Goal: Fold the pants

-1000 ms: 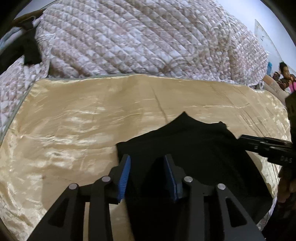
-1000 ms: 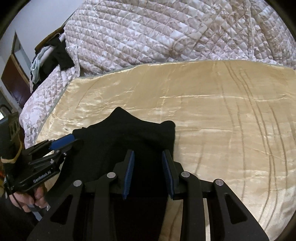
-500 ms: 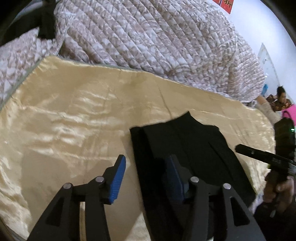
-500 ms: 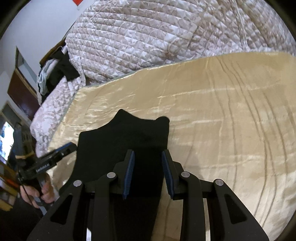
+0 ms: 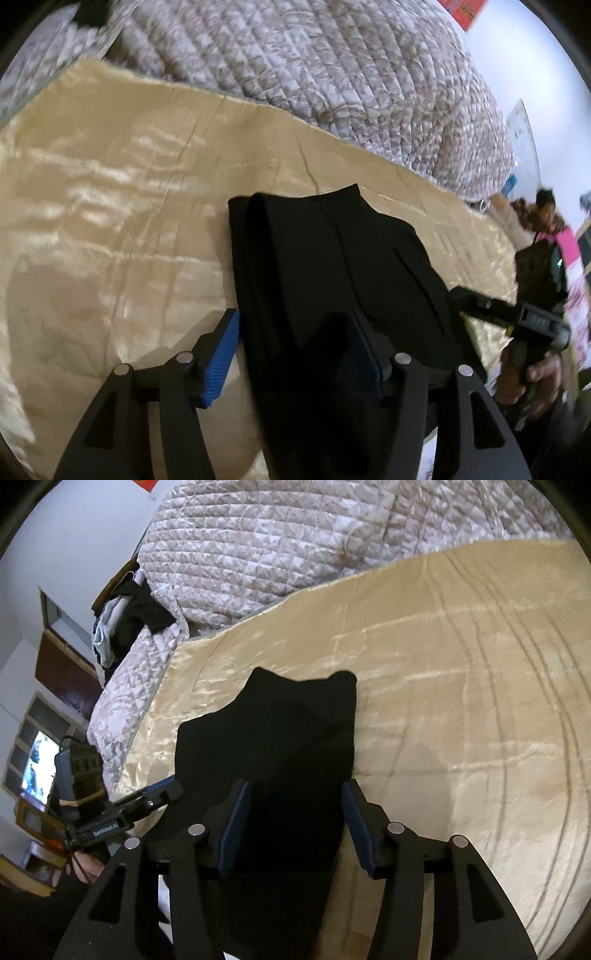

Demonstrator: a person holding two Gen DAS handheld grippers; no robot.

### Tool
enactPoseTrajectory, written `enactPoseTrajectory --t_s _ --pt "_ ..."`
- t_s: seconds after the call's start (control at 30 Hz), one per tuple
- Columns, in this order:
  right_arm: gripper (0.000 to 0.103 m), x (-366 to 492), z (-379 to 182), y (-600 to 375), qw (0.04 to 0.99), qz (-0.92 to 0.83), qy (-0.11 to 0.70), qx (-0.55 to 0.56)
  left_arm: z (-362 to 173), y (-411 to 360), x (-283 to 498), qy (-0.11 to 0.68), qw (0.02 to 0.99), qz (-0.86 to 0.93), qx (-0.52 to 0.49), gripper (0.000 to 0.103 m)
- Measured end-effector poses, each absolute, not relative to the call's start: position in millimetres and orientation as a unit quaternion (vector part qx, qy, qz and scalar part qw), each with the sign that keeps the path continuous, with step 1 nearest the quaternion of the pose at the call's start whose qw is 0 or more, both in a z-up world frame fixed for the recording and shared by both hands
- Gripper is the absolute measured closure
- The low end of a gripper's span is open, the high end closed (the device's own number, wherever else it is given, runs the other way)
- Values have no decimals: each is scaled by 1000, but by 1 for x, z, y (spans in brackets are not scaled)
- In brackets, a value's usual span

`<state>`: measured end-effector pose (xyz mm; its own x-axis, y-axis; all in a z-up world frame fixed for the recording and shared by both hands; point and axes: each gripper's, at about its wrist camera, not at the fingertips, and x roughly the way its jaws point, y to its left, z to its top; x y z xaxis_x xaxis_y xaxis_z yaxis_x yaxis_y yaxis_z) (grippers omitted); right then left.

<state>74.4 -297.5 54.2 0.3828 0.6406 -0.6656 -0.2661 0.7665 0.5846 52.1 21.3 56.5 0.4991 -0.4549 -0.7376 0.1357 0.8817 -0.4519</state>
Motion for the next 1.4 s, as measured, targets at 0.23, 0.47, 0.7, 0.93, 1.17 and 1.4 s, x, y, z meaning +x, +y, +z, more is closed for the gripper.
enactPoseTrajectory --t_s 0.23,0.47,0.7,0.93,1.17,1.4 --pt "49 73 46 -296 779 306 510 199 53 20 45 465 851 -176 -170 36" --pt "49 83 45 -288 784 299 502 212 54 11 61 463 855 -161 -169 36" --pt "60 74 48 -286 784 306 500 201 65 3 50 459 865 -144 -142 54" --pt "62 73 47 -285 788 301 498 202 70 -6 51 458 871 -130 -119 57" --pt "75 75 49 -281 796 292 493 195 80 -15 50 447 880 -131 -92 68" --pt "86 69 60 -282 806 296 475 191 95 -22 52 435 886 -144 -76 78"
